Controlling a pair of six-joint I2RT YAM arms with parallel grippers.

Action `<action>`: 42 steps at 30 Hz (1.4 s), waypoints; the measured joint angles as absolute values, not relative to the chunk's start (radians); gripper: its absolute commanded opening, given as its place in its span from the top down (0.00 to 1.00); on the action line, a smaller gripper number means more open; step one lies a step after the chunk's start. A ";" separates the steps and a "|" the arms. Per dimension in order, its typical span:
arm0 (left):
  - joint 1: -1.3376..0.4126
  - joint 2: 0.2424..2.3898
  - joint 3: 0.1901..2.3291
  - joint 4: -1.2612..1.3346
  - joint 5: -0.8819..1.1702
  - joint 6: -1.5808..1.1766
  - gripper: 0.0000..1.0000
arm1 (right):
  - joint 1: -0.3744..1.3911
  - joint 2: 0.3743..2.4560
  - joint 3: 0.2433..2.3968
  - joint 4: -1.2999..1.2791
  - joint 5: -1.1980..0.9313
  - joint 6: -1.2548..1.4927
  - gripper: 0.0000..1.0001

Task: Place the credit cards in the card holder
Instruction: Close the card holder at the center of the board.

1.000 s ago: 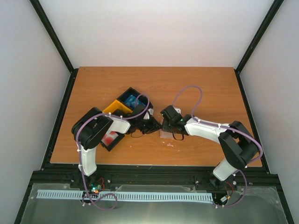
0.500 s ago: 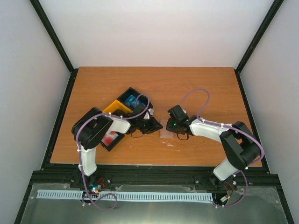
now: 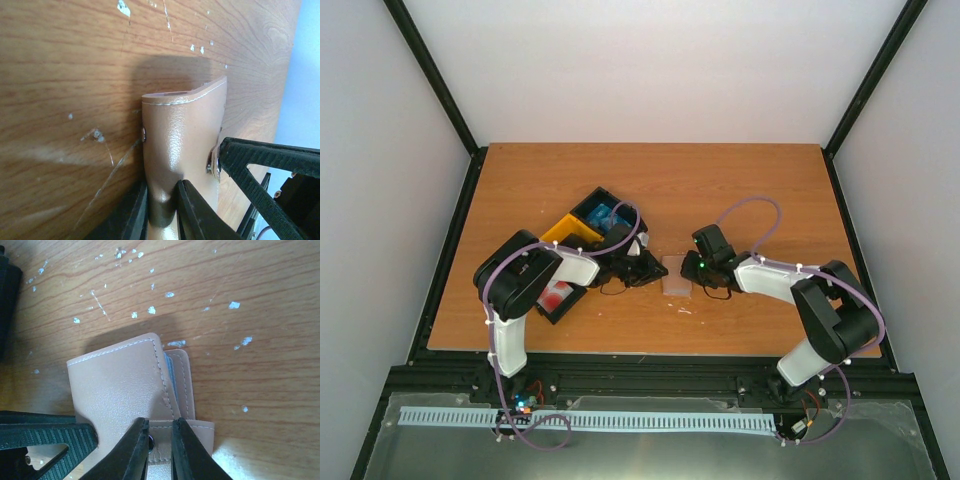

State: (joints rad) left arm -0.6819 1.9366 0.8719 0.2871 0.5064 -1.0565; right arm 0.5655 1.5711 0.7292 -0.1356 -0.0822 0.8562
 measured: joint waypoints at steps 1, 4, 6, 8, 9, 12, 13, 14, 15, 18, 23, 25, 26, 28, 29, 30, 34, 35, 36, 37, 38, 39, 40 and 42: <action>-0.682 1.937 0.873 0.286 0.507 -1.056 0.82 | 0.559 1.569 0.722 -0.123 -0.094 0.860 0.87; -0.682 1.939 0.875 0.283 0.510 -1.056 0.82 | 0.543 1.566 0.704 -0.093 -0.129 0.870 0.87; -0.682 1.940 0.877 0.281 0.511 -1.056 0.83 | 0.531 1.566 0.693 -0.071 -0.153 0.879 0.88; -0.681 1.940 0.879 0.277 0.513 -1.056 0.83 | 0.519 1.564 0.680 -0.048 -0.177 0.885 0.90; -0.681 1.940 0.881 0.274 0.513 -1.056 0.83 | 0.515 1.564 0.675 -0.039 -0.186 0.887 0.91; -0.680 1.941 0.885 0.266 0.514 -1.056 0.83 | 0.505 1.563 0.664 -0.018 -0.203 0.891 0.93; -0.680 1.941 0.886 0.265 0.514 -1.055 0.83 | 0.504 1.563 0.663 -0.015 -0.206 0.891 0.93; -0.680 1.941 0.886 0.264 0.514 -1.056 0.83 | 0.503 1.563 0.661 -0.009 -0.209 0.891 0.94; -0.680 1.941 0.886 0.263 0.514 -1.055 0.83 | 0.503 1.563 0.659 -0.005 -0.212 0.890 0.94; -0.680 1.942 0.888 0.261 0.515 -1.055 0.83 | 0.503 1.562 0.658 0.014 -0.236 0.883 0.89; -0.680 1.945 0.895 0.255 0.517 -1.047 0.83 | 0.508 1.558 0.658 0.019 -0.263 0.860 0.87; -0.680 1.948 0.898 0.255 0.521 -1.044 0.83 | 0.508 1.555 0.660 0.010 -0.262 0.846 0.87; -0.681 1.949 0.899 0.255 0.521 -1.041 0.83 | 0.509 1.554 0.662 0.004 -0.262 0.840 0.87; -0.681 1.950 0.900 0.254 0.522 -1.039 0.83 | 0.510 1.554 0.670 -0.012 -0.260 0.827 0.88; -0.681 1.951 0.901 0.254 0.523 -1.038 0.83 | 0.511 1.555 0.674 -0.020 -0.258 0.822 0.88; -0.681 1.951 0.902 0.254 0.524 -1.037 0.83 | 0.512 1.555 0.678 -0.028 -0.258 0.816 0.88; -0.681 1.953 0.904 0.254 0.525 -1.037 0.83 | 0.513 1.560 0.696 -0.060 -0.254 0.796 0.88; -0.681 1.954 0.904 0.254 0.525 -1.037 0.83 | 0.514 1.560 0.702 -0.073 -0.250 0.790 0.87; -0.681 1.954 0.905 0.254 0.525 -1.037 0.83 | 0.517 1.561 0.709 -0.088 -0.243 0.783 0.87; -0.682 1.954 0.905 0.255 0.525 -1.037 0.83 | 0.521 1.561 0.718 -0.107 -0.234 0.775 0.87; -0.682 1.955 0.906 0.255 0.525 -1.037 0.83 | 0.524 1.561 0.726 -0.121 -0.227 0.768 0.87; -0.682 1.955 0.906 0.255 0.525 -1.037 0.83 | 0.530 1.561 0.738 -0.145 -0.213 0.760 0.87; -0.683 1.955 0.906 0.255 0.525 -1.037 0.83 | 0.537 1.561 0.752 -0.170 -0.194 0.750 0.87; -0.683 1.955 0.907 0.255 0.524 -1.037 0.83 | 0.551 1.561 0.778 -0.207 -0.164 0.735 0.87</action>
